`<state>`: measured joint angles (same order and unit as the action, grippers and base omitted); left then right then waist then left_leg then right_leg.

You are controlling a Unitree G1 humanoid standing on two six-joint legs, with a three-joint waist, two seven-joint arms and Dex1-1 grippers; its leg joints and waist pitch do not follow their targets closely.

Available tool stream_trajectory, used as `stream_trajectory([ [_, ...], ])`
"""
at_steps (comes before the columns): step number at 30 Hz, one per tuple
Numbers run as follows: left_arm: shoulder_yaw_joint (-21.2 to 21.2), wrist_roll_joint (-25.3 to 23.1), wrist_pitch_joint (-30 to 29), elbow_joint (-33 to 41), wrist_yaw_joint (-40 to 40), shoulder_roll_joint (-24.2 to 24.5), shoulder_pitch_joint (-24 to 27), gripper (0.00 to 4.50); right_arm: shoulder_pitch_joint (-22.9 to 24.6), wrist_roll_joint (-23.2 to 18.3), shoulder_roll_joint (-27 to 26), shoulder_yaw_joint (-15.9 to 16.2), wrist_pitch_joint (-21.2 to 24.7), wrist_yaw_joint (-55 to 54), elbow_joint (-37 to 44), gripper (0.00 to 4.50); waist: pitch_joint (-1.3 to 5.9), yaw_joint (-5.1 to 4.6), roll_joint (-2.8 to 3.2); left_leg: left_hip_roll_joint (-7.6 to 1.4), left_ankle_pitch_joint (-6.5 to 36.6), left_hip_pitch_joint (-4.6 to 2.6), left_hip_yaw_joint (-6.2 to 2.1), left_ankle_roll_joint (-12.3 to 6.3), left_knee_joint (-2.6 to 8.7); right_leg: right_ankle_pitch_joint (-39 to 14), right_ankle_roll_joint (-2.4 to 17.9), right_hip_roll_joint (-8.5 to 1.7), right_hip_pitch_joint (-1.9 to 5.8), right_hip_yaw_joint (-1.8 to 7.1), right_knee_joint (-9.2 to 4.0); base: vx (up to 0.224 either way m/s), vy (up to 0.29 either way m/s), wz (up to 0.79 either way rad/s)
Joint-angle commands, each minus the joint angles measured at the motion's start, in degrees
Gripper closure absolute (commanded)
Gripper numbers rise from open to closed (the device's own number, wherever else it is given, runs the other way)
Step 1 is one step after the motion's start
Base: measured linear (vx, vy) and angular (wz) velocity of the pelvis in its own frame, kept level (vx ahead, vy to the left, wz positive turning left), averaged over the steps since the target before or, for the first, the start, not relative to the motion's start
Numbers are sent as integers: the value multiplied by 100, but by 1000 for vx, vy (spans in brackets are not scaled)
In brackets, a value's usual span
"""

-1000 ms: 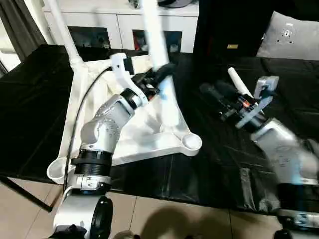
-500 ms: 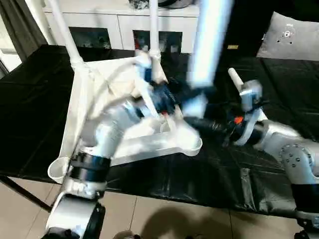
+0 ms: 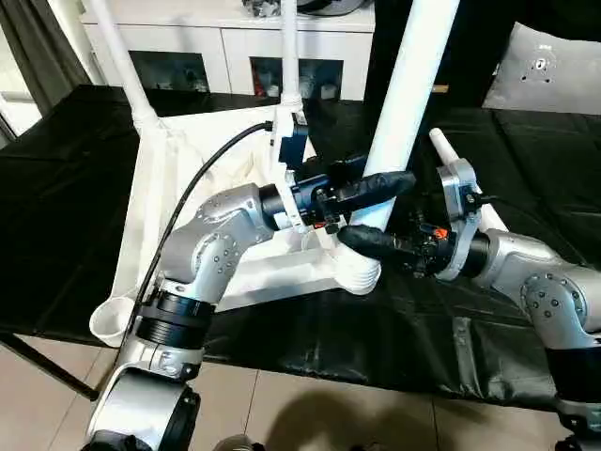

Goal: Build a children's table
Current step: Pick table leg

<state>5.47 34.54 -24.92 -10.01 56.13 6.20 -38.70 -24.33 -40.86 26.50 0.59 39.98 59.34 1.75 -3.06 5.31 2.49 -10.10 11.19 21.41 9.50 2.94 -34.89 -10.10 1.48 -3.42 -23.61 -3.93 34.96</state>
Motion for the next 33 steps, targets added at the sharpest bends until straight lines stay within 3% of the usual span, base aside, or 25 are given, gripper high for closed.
stream_trajectory([
  [1, -96, -154, 123, -113, -189, 26, -54, 259, 79, -23, 3, 170, 115, 24, 218, 210, 426, 25, -100, -208, 363, 11, -52, -384, 323, -1354, 871, -412, 411, 251, -456, 0, 0, 0],
  [4, -119, -178, 139, -130, -256, 11, -50, 259, 107, -11, -26, 186, 118, -14, 243, 246, 426, 26, -102, -212, 380, 3, -54, -392, 327, -1356, 873, -411, 409, 249, -456, 0, 0, 0],
  [8, -242, -103, -84, -182, -521, -48, -73, 259, 106, 86, -137, 198, 34, -160, 238, 255, 429, 28, -105, -205, 382, 8, -53, -380, 324, -1373, 872, -414, 414, 247, -458, 0, 0, 0],
  [9, -253, -151, -151, -156, -676, -51, -69, 189, 108, 218, -205, 249, -57, -281, 209, 258, 434, 29, -99, -209, 342, 11, -54, -371, 320, -1292, 903, -415, 413, 249, -435, 0, 0, 0],
  [14, -227, -438, 109, 6, -1026, -106, 28, 161, 68, 611, -587, 300, -380, -947, 57, 261, 424, 2, -104, -206, 398, 13, -61, -303, 336, -1415, 847, -420, 408, 240, -455, 0, 0, 0],
  [18, -163, -862, 470, 146, -1457, -151, 174, 129, -55, 1147, -995, 310, -853, -1762, -243, 261, 425, -12, -69, -239, 462, -4, -73, -183, 350, -1436, 784, -436, 377, 256, -452, 0, 0, 0],
  [20, -214, -1117, 809, 368, -2084, -381, 339, 107, -89, 1379, -1383, 292, -1105, -2246, -257, 261, 420, -35, -83, -241, 443, 17, -74, -166, 357, -1244, 834, -427, 380, 259, -434, 0, 0, 0],
  [25, 10, -1954, 1712, 387, -3147, -899, 472, 104, -81, 1853, -2006, 516, -1650, -2984, -336, 261, 413, -33, -83, -235, 526, 17, -71, -215, 368, -1286, 737, -431, 380, 270, -460, 0, 0, 0],
  [30, 163, -2221, 1906, 299, -3361, -999, 494, 104, -104, 2063, -2245, 597, -1947, -3275, -450, 261, 407, -43, -65, -236, 636, 13, -75, -158, 381, -1427, 640, -435, 363, 282, -472, 0, 0, 0],
  [31, 177, -2409, 1970, 237, -3622, -1044, 511, 132, -116, 2226, -2362, 590, -2099, -3458, -508, 261, 408, -52, -72, -239, 636, 14, -81, -144, 383, -1354, 639, -422, 361, 283, -461, 0, 0, 0],
  [33, 96, -2502, 2014, 162, -3892, -1132, 520, 138, -129, 2345, -2441, 547, -2208, -3649, -581, 261, 403, -74, -45, -237, 690, 10, -79, -114, 383, -1319, 649, -425, 356, 281, -470, 0, 0, 0],
])
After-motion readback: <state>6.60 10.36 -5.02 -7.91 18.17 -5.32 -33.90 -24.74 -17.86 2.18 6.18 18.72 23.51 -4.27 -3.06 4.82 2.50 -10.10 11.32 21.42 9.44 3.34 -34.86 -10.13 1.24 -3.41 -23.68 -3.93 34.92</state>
